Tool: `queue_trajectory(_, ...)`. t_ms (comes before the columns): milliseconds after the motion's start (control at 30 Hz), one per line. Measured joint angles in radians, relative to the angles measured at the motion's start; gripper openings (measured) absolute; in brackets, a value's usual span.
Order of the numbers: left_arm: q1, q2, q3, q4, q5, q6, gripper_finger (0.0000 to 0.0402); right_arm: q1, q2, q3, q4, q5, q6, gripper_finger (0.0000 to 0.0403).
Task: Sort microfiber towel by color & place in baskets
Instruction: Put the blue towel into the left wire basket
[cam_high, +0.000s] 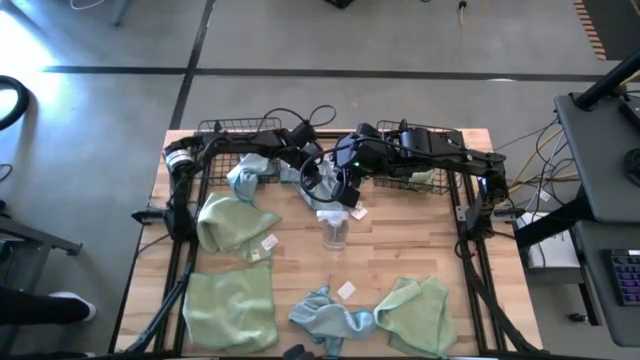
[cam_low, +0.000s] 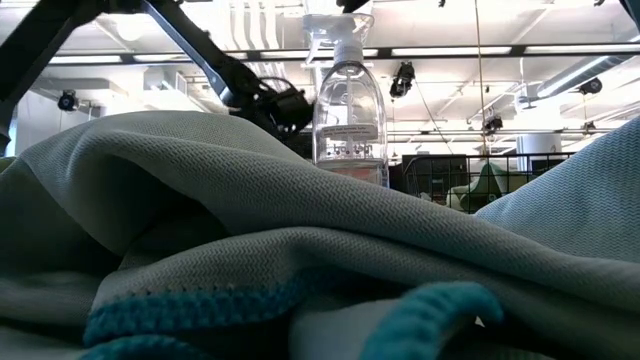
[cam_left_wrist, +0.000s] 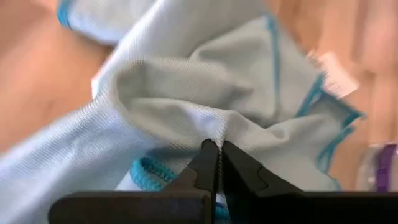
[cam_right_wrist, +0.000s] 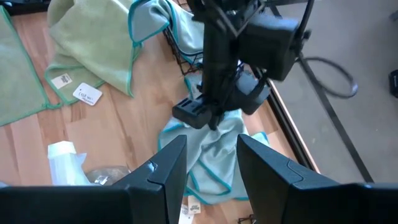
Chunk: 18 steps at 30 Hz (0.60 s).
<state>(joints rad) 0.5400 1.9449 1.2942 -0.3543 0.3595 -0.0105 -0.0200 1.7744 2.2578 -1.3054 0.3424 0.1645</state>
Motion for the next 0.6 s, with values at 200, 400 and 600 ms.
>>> queue_trajectory(200, 0.000, -0.112, 0.001, -0.013, -0.001, 0.001, 0.0000, 0.000, 0.000, 0.000, 0.000, 0.000, -0.005, 0.0137)
queue_trajectory(400, 0.000, -0.243, 0.001, -0.050, -0.006, 0.023, 0.0000, 0.000, 0.000, 0.000, 0.000, 0.000, -0.007, 0.0137)
queue_trajectory(600, 0.003, -0.401, 0.001, -0.102, -0.157, 0.077, 0.0000, 0.000, 0.000, 0.000, 0.000, 0.000, -0.008, 0.0137)
